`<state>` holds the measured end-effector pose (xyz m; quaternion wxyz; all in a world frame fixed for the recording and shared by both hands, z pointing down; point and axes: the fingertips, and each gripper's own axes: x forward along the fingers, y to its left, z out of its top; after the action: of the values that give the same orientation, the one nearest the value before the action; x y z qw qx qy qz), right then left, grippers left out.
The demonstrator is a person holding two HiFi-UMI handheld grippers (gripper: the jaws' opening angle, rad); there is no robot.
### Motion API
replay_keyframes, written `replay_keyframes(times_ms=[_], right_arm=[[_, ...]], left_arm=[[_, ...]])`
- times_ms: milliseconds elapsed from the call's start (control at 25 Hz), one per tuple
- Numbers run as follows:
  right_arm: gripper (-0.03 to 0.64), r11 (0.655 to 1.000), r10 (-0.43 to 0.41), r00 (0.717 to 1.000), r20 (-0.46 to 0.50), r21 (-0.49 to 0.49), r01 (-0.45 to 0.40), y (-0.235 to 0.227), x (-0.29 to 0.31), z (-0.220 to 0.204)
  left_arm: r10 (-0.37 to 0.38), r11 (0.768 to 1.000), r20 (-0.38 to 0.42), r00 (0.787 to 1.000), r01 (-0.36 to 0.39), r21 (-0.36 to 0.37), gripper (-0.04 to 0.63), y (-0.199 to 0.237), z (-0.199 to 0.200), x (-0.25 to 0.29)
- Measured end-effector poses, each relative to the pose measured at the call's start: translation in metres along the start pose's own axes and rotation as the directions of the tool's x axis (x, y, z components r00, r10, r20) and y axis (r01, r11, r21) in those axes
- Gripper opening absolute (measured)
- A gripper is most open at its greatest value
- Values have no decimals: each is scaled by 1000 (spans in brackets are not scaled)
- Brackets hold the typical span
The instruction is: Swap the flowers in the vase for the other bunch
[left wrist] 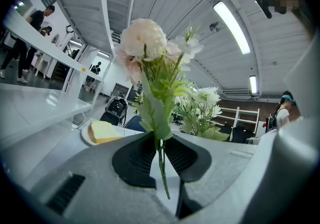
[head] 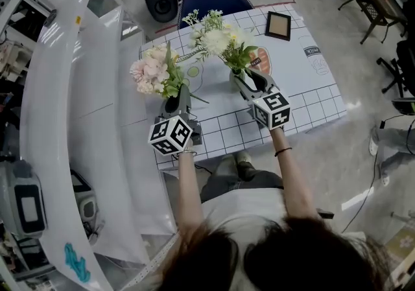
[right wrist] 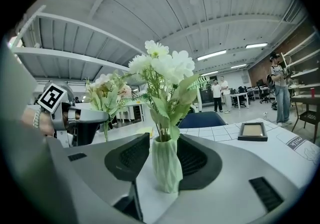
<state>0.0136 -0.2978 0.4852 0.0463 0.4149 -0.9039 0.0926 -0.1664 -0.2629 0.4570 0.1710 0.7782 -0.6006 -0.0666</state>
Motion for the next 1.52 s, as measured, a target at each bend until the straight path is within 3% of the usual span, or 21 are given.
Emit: replay_keyframes(times_ms=[520,1000,1520], right_arm=[[132,998,57,998,3,12,-57,9,-20,5],[40,990,141,990,31,13,-141,31,-36,27],[18,976,212,973,92,34,-216,45,-44,43]], left_arm=[[-6,1000,-4,1000,6,9,60,-1,-3,-10],[-57,997,-13,998,58,41,60,-22,-8,-24],[-117,991,-24,993,118,70,60,-45,-12,-30]])
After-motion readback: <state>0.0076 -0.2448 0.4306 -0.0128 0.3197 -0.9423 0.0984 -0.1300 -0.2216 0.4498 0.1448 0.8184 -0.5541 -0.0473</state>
